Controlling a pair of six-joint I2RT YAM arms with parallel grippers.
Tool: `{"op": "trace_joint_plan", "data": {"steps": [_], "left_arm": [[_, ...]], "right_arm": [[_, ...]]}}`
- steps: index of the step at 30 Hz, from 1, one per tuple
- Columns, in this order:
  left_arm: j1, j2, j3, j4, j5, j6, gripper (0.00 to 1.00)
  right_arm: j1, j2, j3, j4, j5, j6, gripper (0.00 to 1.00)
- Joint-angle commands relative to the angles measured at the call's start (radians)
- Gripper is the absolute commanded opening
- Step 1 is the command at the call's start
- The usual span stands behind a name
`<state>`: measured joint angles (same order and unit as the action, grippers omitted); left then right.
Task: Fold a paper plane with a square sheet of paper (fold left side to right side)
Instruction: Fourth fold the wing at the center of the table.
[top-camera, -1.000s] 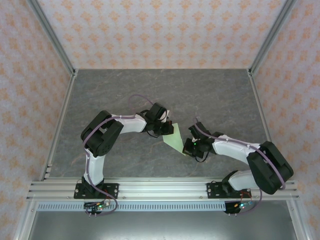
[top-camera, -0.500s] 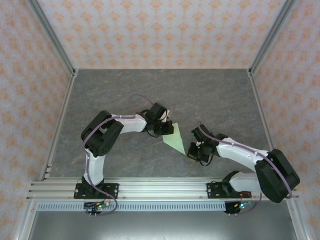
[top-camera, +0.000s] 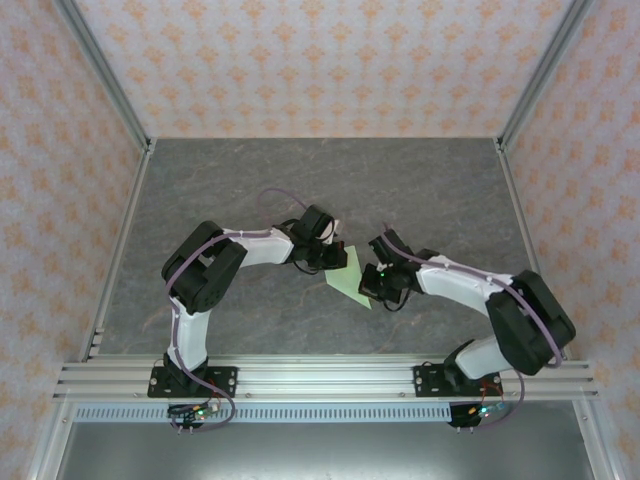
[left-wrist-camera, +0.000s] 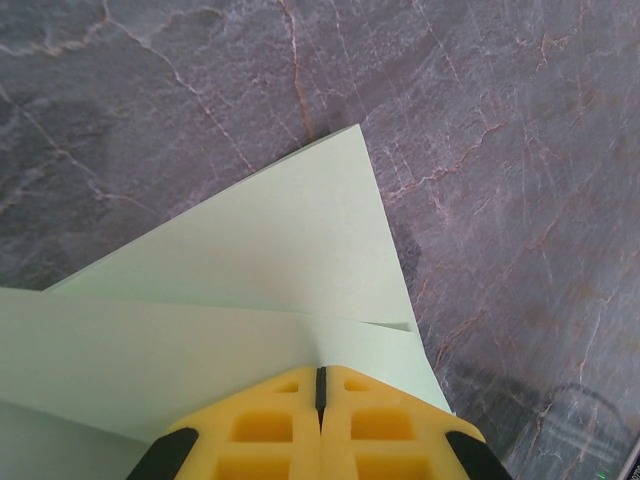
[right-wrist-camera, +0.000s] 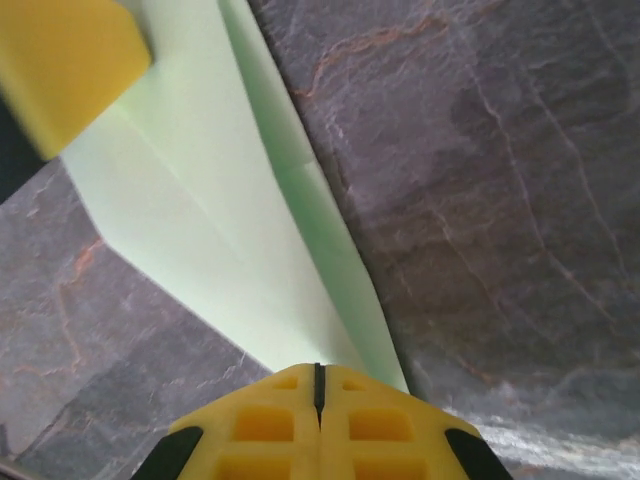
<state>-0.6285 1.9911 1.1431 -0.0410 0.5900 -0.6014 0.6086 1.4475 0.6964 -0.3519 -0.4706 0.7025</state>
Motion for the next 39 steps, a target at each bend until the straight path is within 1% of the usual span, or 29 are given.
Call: {"op": "trace_joint_plan", "data": {"steps": [1, 9, 13, 16, 18, 22, 32, 39], "left_arm": [[0.012, 0.012, -0.003, -0.066, -0.078, 0.017, 0.0], [0.01, -0.069, -0.009, -0.044, -0.033, 0.006, 0.0], [-0.013, -0.127, -0.021, -0.05, -0.015, 0.005, 0.0], [-0.041, -0.148, -0.041, -0.021, 0.019, -0.019, 0.0], [-0.062, -0.148, -0.047, -0.011, 0.033, -0.029, 0.0], [-0.088, -0.13, -0.055, -0.012, 0.023, -0.037, 0.0], [-0.118, -0.089, -0.087, 0.091, 0.07, -0.089, 0.0], [-0.123, -0.042, -0.103, 0.107, 0.077, -0.097, 0.0]], "right_arm": [[0.005, 0.044, 0.012, 0.019, 0.018, -0.011, 0.0], [0.005, 0.047, -0.109, 0.021, 0.033, 0.009, 0.0], [0.005, 0.051, -0.137, 0.03, 0.033, 0.012, 0.0], [0.005, 0.052, -0.135, 0.029, 0.038, 0.009, 0.0], [0.005, 0.053, -0.129, 0.024, 0.039, 0.005, 0.0], [0.005, 0.057, -0.12, 0.015, 0.044, -0.001, 0.0], [0.005, 0.069, -0.13, 0.019, 0.046, -0.003, 0.0], [0.005, 0.076, -0.133, 0.018, 0.046, -0.004, 0.0]]}}
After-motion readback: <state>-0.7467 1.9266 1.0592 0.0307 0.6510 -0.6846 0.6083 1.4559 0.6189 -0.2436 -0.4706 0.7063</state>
